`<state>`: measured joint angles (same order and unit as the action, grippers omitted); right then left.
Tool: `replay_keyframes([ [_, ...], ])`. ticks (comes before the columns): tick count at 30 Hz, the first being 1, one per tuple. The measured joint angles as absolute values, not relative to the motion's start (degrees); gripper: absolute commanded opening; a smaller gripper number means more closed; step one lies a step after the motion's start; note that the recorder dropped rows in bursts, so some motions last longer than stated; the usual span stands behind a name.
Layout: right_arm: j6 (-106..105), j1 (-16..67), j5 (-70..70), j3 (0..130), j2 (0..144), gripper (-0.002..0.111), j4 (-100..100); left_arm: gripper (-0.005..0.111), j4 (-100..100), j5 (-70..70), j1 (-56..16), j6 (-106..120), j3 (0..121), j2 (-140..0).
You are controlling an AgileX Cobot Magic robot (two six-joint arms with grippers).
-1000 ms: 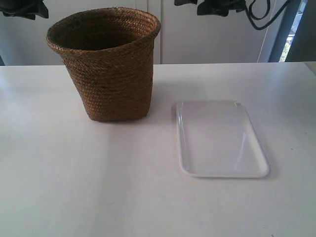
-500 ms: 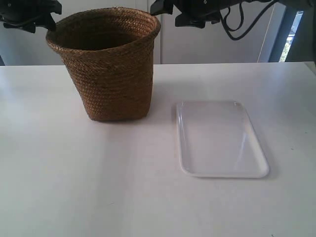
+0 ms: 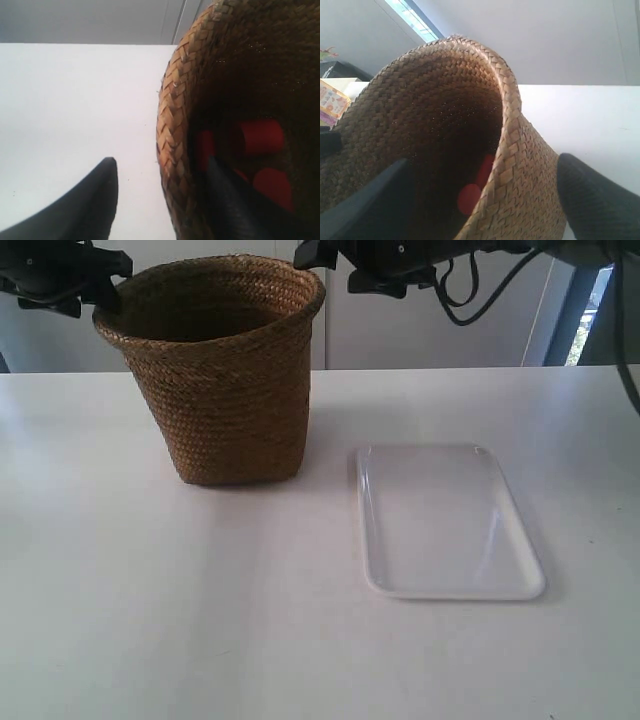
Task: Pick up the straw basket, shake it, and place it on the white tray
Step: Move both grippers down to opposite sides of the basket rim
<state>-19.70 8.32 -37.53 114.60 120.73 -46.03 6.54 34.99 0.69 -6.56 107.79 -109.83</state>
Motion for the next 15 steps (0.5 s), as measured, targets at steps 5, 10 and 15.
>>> replay_keyframes([
  [5, -19.7, 9.0, -37.4, 114.6, 120.8, 0.073, -45.3, 0.058, 6.6, 34.9, 0.7, -6.5, 107.8, -110.0],
  [10, -17.9, 10.8, -35.7, 114.6, 121.5, 0.073, -42.2, 0.058, 6.6, 34.5, 0.7, -6.5, 107.8, -110.1],
  [15, -12.8, 11.7, -34.3, 114.6, 122.2, 0.073, -36.6, 0.058, 6.6, 34.6, 0.7, -6.5, 107.8, -110.4],
])
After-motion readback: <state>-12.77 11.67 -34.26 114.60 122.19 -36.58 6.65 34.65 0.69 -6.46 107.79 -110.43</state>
